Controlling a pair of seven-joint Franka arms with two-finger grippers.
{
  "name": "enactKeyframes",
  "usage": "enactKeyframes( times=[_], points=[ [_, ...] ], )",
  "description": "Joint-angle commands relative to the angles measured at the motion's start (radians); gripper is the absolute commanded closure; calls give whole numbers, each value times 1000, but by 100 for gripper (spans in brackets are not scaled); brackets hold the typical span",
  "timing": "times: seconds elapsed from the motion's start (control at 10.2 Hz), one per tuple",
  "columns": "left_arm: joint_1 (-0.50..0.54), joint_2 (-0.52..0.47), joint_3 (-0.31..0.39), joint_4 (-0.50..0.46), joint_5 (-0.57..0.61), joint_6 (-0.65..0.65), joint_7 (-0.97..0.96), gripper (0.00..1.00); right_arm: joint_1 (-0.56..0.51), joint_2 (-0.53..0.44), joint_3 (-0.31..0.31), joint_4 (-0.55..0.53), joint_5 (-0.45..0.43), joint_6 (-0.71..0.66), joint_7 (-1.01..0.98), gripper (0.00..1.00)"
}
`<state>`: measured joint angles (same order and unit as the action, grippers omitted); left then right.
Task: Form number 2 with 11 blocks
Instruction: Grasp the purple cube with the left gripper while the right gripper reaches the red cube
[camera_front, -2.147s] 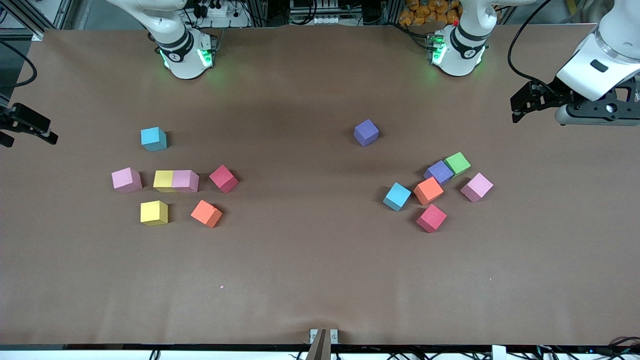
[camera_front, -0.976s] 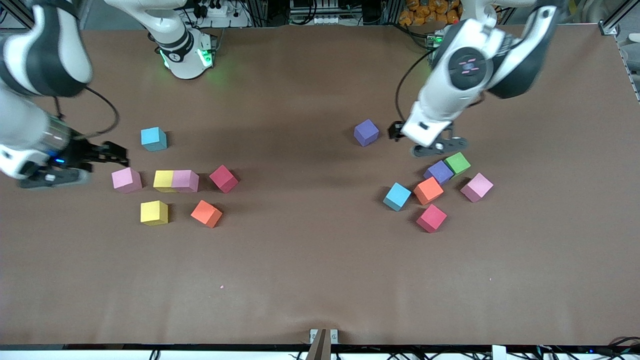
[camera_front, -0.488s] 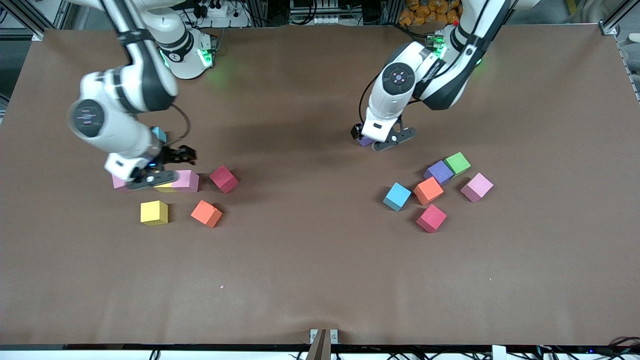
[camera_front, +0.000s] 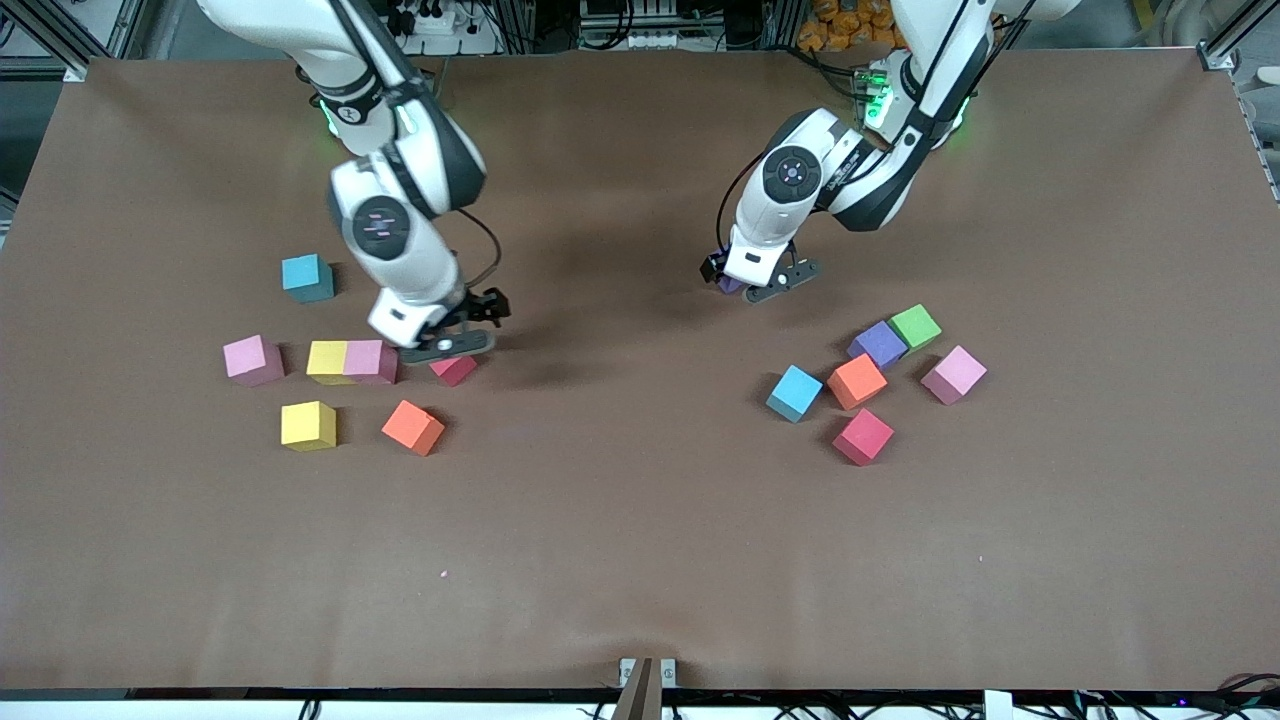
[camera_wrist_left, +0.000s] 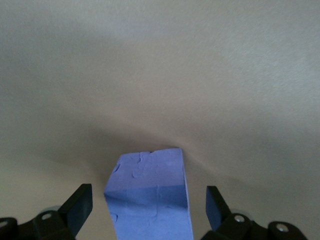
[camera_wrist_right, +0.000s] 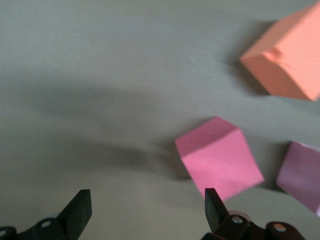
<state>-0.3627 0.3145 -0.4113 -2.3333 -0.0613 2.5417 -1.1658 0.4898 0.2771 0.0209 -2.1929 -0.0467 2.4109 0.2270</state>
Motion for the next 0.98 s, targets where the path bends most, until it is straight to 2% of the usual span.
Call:
enactKeyframes(
  times=[0.0, 0.2, 0.29, 0.39, 0.49, 0.59, 0.68, 0.88],
  points=[
    [-24, 9, -1, -4, -22, 22, -52, 0, -16, 33, -9, 25, -53, 28, -168, 0],
    [-30, 35, -1, -3, -17, 23, -54, 0, -19, 30, -9, 21, -53, 24, -296, 0],
    [-48, 43, 0, -1, -9, 25, -54, 7, -20, 30, -9, 21, -54, 27, -337, 0],
    [-51, 41, 0, 2, -8, 25, -54, 45, -23, 30, -9, 18, -54, 27, -403, 0],
    [-58, 41, 0, 9, -5, 25, -43, 68, -36, 27, -10, 16, -54, 28, -458, 0],
    [-85, 40, 0, 15, 47, 22, -32, 84, -52, 27, -10, 15, -54, 28, -495, 0],
    [-107, 38, -1, 26, 133, 17, -32, 94, -68, 25, -10, 15, -54, 28, -527, 0],
    [-154, 41, -1, 61, 155, 11, -9, 94, -108, 31, -10, 12, -54, 34, -583, 0]
  ],
)
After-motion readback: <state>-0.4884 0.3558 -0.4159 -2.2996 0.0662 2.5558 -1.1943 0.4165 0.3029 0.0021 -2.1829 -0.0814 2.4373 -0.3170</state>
